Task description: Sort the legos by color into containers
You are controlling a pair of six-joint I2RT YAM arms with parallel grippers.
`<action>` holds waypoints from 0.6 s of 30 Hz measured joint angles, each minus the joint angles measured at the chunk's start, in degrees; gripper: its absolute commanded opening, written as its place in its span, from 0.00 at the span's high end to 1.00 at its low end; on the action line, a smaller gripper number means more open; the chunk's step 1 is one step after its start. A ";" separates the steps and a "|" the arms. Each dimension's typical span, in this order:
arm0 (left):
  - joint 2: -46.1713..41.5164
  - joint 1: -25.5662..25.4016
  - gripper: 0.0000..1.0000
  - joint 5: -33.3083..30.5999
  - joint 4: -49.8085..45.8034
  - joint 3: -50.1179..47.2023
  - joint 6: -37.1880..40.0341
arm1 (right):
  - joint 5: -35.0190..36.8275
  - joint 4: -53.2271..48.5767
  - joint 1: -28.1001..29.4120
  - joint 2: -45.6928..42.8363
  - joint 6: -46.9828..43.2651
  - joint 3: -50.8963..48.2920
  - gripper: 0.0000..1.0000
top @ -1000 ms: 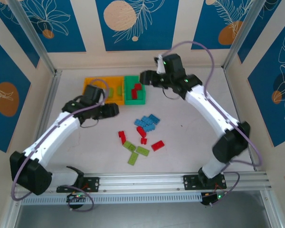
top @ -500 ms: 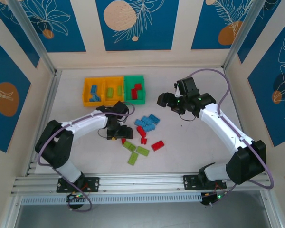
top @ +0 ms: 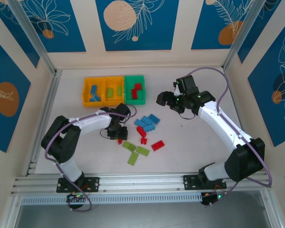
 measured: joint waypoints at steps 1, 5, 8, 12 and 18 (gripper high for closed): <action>0.00 0.00 0.74 -0.28 -0.04 0.00 0.33 | -0.17 -0.13 0.00 0.04 -0.11 0.26 0.23; -0.11 0.00 0.77 -0.50 -0.13 0.02 1.66 | -0.55 -0.37 0.00 0.39 -0.39 1.99 0.23; -1.03 0.00 0.78 -0.44 -0.81 0.04 2.99 | -0.87 -0.13 -0.04 0.39 -0.35 2.34 0.23; -6.38 0.00 0.77 0.39 -3.98 2.29 5.84 | -1.66 0.33 -0.04 0.66 0.07 2.69 0.23; -11.47 0.59 0.76 -0.39 -5.66 15.87 9.66 | -2.08 1.88 -0.04 1.66 0.63 2.97 0.23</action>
